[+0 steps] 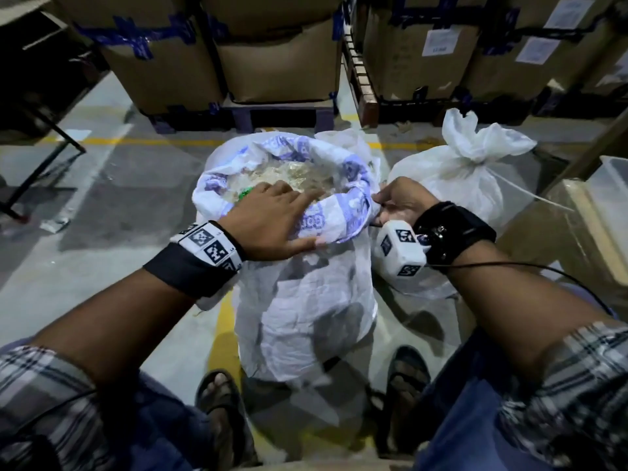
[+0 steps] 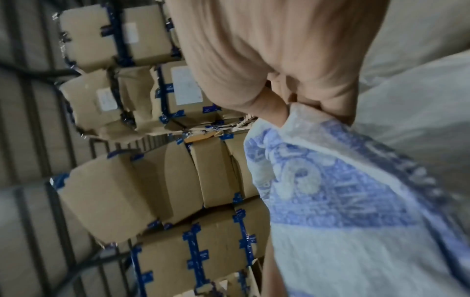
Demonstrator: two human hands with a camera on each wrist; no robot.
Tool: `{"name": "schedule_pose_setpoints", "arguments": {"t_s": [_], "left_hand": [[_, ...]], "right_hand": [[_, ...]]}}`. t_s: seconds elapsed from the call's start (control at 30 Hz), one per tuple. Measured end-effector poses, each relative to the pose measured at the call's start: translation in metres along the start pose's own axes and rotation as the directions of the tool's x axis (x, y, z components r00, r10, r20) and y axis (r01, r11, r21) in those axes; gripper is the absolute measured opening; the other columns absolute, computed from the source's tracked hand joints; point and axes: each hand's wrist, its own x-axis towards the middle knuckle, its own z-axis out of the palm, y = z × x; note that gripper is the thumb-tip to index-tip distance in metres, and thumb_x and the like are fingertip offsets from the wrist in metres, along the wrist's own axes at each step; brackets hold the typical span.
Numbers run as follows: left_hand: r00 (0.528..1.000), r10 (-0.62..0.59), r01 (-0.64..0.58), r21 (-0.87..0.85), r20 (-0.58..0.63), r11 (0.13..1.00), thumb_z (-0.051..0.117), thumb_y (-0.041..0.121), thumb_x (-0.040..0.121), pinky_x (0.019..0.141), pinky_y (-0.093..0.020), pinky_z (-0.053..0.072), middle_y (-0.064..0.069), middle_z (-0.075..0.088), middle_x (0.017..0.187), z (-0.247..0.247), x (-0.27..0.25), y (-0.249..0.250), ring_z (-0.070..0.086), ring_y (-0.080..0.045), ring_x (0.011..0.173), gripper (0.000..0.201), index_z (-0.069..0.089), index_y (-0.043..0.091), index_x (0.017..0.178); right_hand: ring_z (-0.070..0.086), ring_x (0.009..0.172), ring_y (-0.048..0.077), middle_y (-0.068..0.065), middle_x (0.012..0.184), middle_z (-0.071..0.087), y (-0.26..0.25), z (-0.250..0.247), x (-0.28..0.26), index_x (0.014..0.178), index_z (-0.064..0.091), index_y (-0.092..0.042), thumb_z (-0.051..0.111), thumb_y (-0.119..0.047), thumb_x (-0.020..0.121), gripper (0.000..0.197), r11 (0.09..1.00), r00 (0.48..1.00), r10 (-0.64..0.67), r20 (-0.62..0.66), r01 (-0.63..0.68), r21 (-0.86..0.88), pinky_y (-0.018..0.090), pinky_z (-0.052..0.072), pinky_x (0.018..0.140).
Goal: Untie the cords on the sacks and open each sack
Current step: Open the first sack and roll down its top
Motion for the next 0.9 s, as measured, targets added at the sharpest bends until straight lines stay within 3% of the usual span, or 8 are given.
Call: {"name": "schedule_pose_setpoints", "arguments": {"t_s": [0.13,0.27,0.37,0.43,0.5,0.57,0.77,0.9], "left_hand": [[0.999,0.038,-0.037,-0.019,0.025,0.999,0.033,0.052,0.103,0.076,-0.039,0.044,-0.012,0.069,0.114,0.006,0.01,0.01,0.064,-0.036,0.101,0.058,0.027,0.025,0.154],[0.996,0.085,-0.086,0.07,0.014,0.994,0.046,0.047,0.099,0.07,-0.038,0.049,-0.005,0.064,0.119,0.006,0.009,0.013,0.066,-0.035,0.095,0.058,0.03,0.027,0.151],[0.989,0.135,-0.139,0.072,0.059,0.988,0.045,0.043,0.099,0.069,-0.043,0.055,-0.005,0.057,0.128,0.007,0.008,0.029,0.066,-0.035,0.094,0.054,0.031,0.024,0.147],[0.988,0.142,-0.147,0.079,0.061,0.986,0.046,0.037,0.097,0.067,-0.044,0.055,-0.004,0.057,0.127,0.008,0.006,0.036,0.066,-0.034,0.094,0.049,0.035,0.023,0.143],[0.989,0.138,-0.142,0.094,0.048,0.985,0.05,0.029,0.092,0.061,-0.041,0.054,-0.004,0.06,0.122,0.006,0.004,0.036,0.067,-0.034,0.089,0.048,0.042,0.023,0.139],[0.992,0.121,-0.122,0.092,0.025,0.988,0.053,0.024,0.089,0.054,-0.036,0.049,-0.005,0.062,0.118,0.004,0.002,0.03,0.068,-0.034,0.082,0.048,0.048,0.023,0.137],[0.999,0.013,-0.009,0.118,-0.035,0.993,0.048,0.018,0.094,0.05,-0.034,0.048,-0.001,0.066,0.107,0.008,0.001,0.017,0.069,-0.03,0.075,0.046,0.045,0.025,0.139],[0.998,0.058,-0.056,0.138,-0.007,0.989,0.042,0.025,0.097,0.071,-0.038,0.052,0.0,0.066,0.114,0.011,0.001,0.014,0.068,-0.03,0.09,0.047,0.039,0.027,0.144]], "right_hand": [[0.044,0.138,0.043,0.028,0.122,0.051,-0.007,-0.003,-0.003,0.115,0.054,0.003,0.03,0.012,0.087,0.038,0.996,0.995,-0.024,-0.097,0.014,-0.094,0.049,0.035,0.116],[0.055,0.118,0.043,0.022,0.126,0.055,-0.001,-0.003,0.005,0.118,0.051,-0.004,0.034,-0.006,0.067,0.054,0.996,0.996,-0.041,-0.08,0.047,0.078,0.055,0.034,0.114],[0.059,0.111,0.036,0.015,0.124,0.055,0.003,-0.004,0.018,0.138,0.044,-0.004,0.05,-0.032,0.091,0.056,0.94,0.931,-0.272,-0.243,0.204,-0.273,0.048,0.049,0.103],[0.053,0.122,0.035,0.013,0.131,0.051,0.006,-0.007,0.023,0.136,0.045,-0.011,0.058,-0.055,0.086,0.068,0.654,0.855,-0.472,-0.214,0.177,-0.736,0.039,0.046,0.1],[0.048,0.121,0.04,0.019,0.125,0.052,0.009,-0.011,0.025,0.115,0.055,-0.018,0.056,-0.041,0.081,0.042,0.239,0.795,-0.6,-0.083,0.08,-0.968,0.038,0.041,0.094],[0.049,0.117,0.042,0.023,0.118,0.059,0.009,-0.012,0.025,0.097,0.058,-0.019,0.051,-0.025,0.077,0.022,0.098,0.767,-0.64,-0.034,0.038,-0.994,0.039,0.041,0.093],[0.06,0.109,0.032,0.017,0.106,0.058,-0.021,-0.038,0.022,0.082,0.054,-0.001,0.042,-0.002,0.102,0.024,0.472,0.925,-0.349,-0.154,0.032,-0.881,0.031,0.051,0.092],[0.057,0.046,0.024,0.01,0.058,0.053,-0.013,-0.033,0.017,0.072,0.047,-0.007,0.029,0.006,0.097,0.034,0.9,0.924,-0.258,-0.281,0.124,-0.418,0.026,0.049,0.045]]}}
